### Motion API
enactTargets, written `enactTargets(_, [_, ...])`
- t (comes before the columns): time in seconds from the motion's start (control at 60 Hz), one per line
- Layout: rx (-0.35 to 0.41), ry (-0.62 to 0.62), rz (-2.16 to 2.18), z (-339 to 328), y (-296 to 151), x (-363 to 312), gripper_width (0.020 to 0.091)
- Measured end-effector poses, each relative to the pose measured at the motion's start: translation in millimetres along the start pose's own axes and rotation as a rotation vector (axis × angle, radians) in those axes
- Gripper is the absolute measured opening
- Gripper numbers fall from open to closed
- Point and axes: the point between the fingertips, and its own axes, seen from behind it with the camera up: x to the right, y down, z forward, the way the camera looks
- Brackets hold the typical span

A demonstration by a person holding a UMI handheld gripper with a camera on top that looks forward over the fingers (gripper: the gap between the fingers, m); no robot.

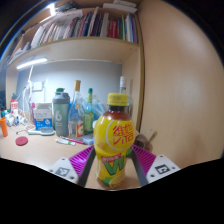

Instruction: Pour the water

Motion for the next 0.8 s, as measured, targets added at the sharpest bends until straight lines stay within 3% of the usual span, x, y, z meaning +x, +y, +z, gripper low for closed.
enactTargets(0.05, [-0.019, 0.009, 0.010, 5.4, 4.1, 1.1, 0.0517])
enactTargets(0.117, [-0.033, 0.043, 0.030, 7.6, 5.6, 7.3, 0.0507])
enactTargets(0.3, [-0.025, 0.028, 0.061, 5.7, 5.9, -0.1, 0.0370])
enactTargets(0.417, [-0.013, -0.025, -0.008, -9.4, -3.2, -30.9, 0.0358])
enactTargets(0.533, [0.060, -0.097, -0.180, -28.2, -44.6, -98.4, 0.0358])
enactTargets(0.8, [0.351, -0.141, -1.019, -42.2, -177.1, -340.6, 0.0357])
